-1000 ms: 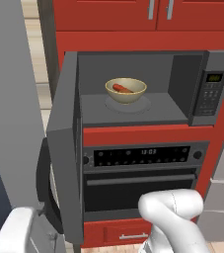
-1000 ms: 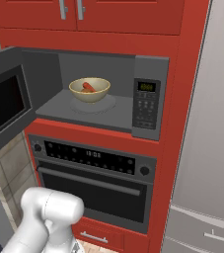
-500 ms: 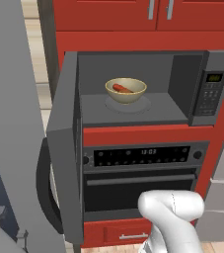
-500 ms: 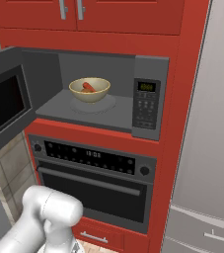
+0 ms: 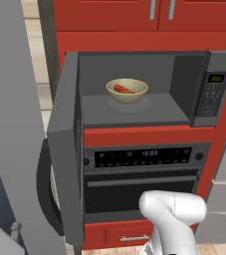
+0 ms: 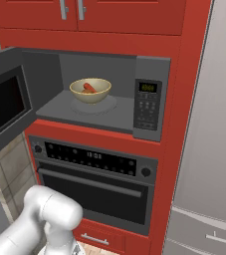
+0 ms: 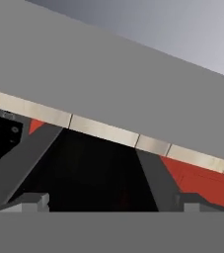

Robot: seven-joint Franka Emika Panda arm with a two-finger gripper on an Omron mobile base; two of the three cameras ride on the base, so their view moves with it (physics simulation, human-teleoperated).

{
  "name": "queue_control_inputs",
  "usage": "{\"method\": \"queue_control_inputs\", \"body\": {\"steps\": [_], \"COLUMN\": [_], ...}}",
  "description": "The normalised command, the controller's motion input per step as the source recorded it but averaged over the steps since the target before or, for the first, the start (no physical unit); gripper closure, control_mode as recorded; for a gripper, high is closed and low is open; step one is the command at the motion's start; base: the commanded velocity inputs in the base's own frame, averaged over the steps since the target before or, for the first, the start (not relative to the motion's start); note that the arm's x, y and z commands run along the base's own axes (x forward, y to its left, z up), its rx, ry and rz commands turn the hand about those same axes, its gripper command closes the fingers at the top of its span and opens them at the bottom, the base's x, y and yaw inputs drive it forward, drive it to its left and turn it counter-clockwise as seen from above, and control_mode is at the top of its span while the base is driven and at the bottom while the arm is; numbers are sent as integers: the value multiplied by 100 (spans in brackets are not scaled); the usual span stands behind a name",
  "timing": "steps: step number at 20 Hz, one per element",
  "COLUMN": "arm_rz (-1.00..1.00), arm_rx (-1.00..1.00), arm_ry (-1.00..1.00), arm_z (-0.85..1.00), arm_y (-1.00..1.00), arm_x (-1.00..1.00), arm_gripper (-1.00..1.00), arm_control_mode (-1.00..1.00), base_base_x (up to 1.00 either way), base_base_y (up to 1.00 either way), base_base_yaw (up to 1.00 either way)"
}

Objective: Place the bowl containing the carrot and potato in the microwave. Close the microwave door and press the start button to microwave the meal.

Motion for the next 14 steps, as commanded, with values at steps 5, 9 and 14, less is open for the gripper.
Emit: {"method": "queue_control_inputs", "body": {"steps": [5, 9, 14], "arm_rz": [-7, -6, -5], "arm_rx": [-7, -6, -7], "arm_ry": [0, 0, 0], "arm_z": [-24, -18, -14], "arm_y": [1, 4, 20], "arm_x": [40, 44, 42], "arm_gripper": [-100, -100, -100], "arm_control_mode": [-100, -100, -100], "base_base_x": [0, 0, 0], "base_base_y": [0, 0, 0], "base_base_yaw": [0, 0, 0]}}
